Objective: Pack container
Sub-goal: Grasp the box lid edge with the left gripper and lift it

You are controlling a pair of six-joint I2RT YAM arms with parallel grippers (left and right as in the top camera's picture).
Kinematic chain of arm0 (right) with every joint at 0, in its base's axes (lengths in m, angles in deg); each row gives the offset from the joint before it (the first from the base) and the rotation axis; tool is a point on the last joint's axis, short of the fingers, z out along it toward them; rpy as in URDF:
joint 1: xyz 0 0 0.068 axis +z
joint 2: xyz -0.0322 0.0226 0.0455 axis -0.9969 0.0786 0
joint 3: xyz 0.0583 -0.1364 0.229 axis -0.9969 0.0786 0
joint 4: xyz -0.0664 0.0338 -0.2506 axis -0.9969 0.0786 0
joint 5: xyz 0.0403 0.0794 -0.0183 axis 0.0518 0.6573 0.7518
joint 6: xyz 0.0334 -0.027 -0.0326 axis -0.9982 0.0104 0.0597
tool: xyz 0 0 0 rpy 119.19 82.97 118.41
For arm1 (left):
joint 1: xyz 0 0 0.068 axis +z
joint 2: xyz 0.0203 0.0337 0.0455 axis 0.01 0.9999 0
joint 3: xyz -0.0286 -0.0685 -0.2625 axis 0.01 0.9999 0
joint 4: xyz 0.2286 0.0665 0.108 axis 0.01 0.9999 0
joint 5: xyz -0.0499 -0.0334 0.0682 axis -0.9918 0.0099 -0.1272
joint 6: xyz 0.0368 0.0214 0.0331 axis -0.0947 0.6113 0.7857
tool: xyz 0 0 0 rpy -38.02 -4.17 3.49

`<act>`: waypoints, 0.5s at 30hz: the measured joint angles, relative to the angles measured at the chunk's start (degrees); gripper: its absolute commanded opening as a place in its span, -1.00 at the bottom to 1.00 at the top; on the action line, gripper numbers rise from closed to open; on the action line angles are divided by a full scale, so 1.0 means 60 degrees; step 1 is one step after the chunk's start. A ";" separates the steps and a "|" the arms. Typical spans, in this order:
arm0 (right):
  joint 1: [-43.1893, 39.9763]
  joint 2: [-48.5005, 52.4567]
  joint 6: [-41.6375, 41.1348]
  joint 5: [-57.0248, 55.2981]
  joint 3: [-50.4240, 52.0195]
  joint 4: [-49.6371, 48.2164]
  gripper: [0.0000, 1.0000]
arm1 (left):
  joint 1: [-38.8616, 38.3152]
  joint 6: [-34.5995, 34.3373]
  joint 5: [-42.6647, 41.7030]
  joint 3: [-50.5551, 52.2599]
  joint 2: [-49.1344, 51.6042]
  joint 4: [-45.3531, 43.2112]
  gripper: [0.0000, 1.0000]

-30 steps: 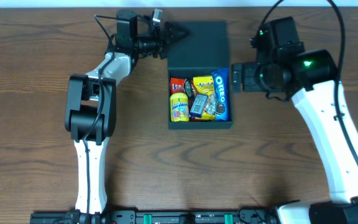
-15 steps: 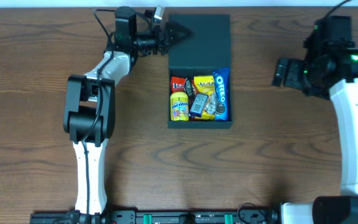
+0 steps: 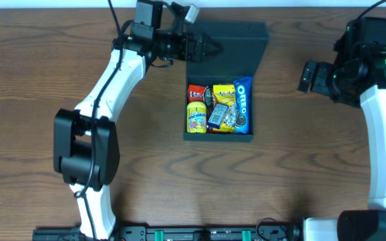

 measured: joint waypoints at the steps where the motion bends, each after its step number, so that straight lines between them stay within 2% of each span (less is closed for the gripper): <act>1: 0.0000 0.0000 0.0040 0.0000 0.0000 0.0004 0.98 | -0.0051 0.0149 0.0146 0.0000 -0.0124 0.0186 0.91; 15: 0.0000 0.0000 0.0229 -0.0004 0.0004 -0.0127 0.98 | -0.0437 0.1596 0.1166 -0.0004 -0.1803 0.3508 0.91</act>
